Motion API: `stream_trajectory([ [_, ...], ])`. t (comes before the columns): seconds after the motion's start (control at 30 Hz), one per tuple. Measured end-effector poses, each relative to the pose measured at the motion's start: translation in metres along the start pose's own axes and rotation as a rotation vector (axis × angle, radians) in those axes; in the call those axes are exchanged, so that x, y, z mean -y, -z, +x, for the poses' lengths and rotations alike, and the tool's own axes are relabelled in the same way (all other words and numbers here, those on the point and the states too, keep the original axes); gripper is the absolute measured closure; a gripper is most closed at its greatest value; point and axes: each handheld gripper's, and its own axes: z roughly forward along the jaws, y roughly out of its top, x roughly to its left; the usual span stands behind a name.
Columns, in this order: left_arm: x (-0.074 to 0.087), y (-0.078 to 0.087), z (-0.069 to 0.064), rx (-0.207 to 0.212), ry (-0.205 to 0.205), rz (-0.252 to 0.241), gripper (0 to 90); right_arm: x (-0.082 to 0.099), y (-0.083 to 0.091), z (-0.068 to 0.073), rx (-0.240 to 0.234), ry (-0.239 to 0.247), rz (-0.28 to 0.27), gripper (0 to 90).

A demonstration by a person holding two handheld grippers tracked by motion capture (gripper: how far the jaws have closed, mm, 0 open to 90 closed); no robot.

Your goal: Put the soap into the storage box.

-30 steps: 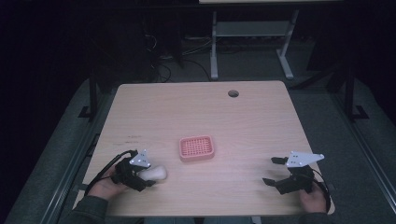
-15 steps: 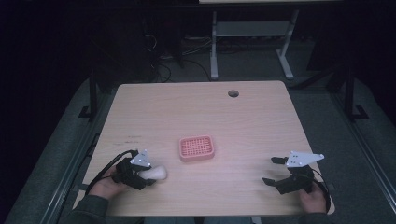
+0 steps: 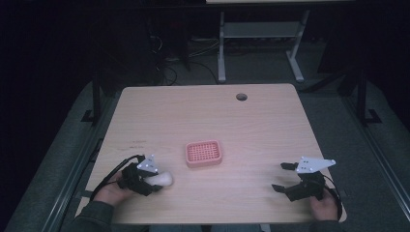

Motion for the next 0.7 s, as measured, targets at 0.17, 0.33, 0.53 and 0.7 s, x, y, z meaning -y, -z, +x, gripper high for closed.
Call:
stream_trajectory([
  [0.17,-0.0006,0.0001,-0.0004,0.000,0.001,0.001,45.1,0.0001,-0.0001,-0.0001,0.000,0.001,0.000,13.5],
  [0.33,-0.0013,0.0003,-0.0009,-0.002,-0.001,0.002,45.6,0.0001,-0.0001,0.0000,0.000,0.001,0.000,13.5],
  [0.53,-0.0031,0.0019,-0.0020,-0.006,-0.017,0.003,48.3,0.0001,0.0000,0.0000,0.000,-0.002,0.001,13.5],
  [0.7,-0.0032,0.0019,-0.0017,-0.002,-0.010,0.001,48.4,0.0002,-0.0002,0.0001,0.000,-0.002,0.003,13.5],
])
